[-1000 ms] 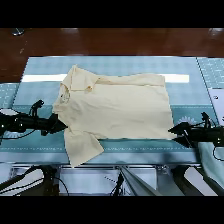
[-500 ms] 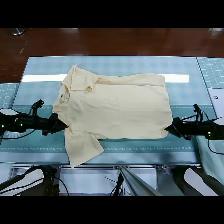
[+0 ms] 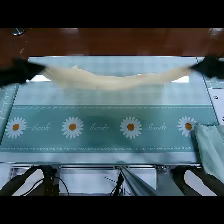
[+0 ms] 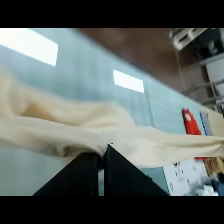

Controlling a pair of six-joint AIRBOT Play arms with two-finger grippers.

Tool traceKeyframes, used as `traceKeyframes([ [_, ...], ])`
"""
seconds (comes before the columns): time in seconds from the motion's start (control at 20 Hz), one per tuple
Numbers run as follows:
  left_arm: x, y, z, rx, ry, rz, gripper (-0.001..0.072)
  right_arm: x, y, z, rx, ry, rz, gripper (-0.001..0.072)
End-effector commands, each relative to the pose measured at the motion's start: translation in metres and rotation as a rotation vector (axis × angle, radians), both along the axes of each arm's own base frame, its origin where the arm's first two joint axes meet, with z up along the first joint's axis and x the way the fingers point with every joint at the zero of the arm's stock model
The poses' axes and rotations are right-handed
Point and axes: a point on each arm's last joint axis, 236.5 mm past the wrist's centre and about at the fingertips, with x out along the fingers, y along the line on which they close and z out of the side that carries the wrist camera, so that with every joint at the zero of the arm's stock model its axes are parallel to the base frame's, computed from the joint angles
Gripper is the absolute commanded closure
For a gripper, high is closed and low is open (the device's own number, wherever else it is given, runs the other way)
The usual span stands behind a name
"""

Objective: Fold the shirts.

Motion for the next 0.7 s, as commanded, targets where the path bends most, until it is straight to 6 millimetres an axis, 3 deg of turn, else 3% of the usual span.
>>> traceKeyframes([
  [0.0,-0.026,0.02,0.176,0.184,-0.373,0.187,0.0686,-0.027,0.01,0.174,-0.103,-0.381,-0.029,0.0685],
  [0.05,-0.043,0.021,0.211,0.253,-0.435,0.224,0.0687,-0.047,0.018,0.203,-0.132,-0.442,-0.012,0.0685],
  [0.15,-0.087,0.019,0.265,0.406,-0.555,0.293,0.0687,-0.087,0.031,0.24,-0.182,-0.537,0.009,0.0685],
  [0.3,-0.155,0.029,0.316,0.608,-0.689,0.468,0.0686,-0.143,0.023,0.266,-0.307,-0.63,-0.079,0.0684],
  [0.45,-0.216,0.044,0.331,0.764,-0.735,0.638,0.0685,-0.192,0.016,0.264,-0.408,-0.628,-0.142,0.0684],
  [0.65,-0.275,0.058,0.32,0.84,-0.685,0.774,0.0685,-0.239,0.022,0.246,-0.447,-0.57,-0.146,0.0684],
])
